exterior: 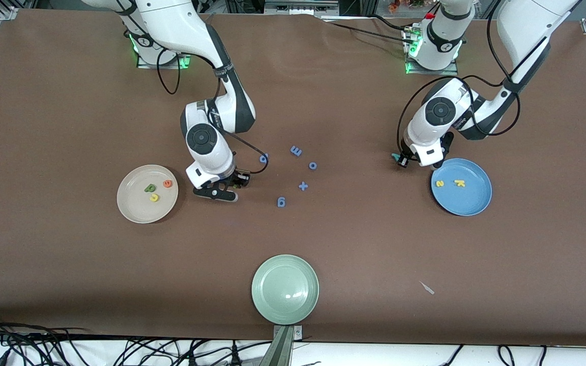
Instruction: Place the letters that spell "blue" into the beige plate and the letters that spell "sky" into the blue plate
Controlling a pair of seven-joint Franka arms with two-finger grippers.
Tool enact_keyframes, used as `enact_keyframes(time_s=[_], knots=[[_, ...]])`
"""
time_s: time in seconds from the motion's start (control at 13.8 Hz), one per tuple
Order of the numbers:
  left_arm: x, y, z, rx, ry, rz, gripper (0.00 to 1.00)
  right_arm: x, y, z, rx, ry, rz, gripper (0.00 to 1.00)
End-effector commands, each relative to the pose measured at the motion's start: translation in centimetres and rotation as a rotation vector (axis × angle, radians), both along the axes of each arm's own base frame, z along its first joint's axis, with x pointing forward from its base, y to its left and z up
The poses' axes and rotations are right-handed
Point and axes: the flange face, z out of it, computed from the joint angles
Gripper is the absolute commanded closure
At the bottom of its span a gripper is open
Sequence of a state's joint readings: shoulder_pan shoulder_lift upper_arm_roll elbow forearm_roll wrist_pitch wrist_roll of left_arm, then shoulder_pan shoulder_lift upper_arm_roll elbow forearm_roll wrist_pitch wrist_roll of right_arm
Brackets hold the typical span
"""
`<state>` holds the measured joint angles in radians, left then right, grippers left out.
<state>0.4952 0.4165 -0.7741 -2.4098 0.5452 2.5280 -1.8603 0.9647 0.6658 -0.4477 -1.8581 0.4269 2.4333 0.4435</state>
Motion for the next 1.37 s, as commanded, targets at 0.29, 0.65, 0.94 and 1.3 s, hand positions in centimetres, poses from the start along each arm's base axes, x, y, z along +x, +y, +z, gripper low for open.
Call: enact_keyframes(time_s=[0.29, 0.65, 0.94, 1.3], knots=[[-1.3, -2.1, 0.6, 0.009, -0.024, -0.074, 0.57, -0.1, 1.0, -1.1, 0.006, -0.008, -0.017, 0.81], [-1.4, -1.9, 0.2, 0.012, -0.027, -0.103, 0.57, 0.7, 0.0, 0.6, 0.006, 0.018, 0.051, 1.0], [-1.3, -1.7, -0.2, -0.007, -0.037, -0.102, 0.57, 5.2, -6.9, 6.7, -0.04, 0.111, 0.187, 1.0], [-1.3, -1.8, -0.2, -0.007, -0.035, -0.105, 0.57, 9.3, -21.1, 11.0, -0.101, 0.126, 0.432, 1.0]])
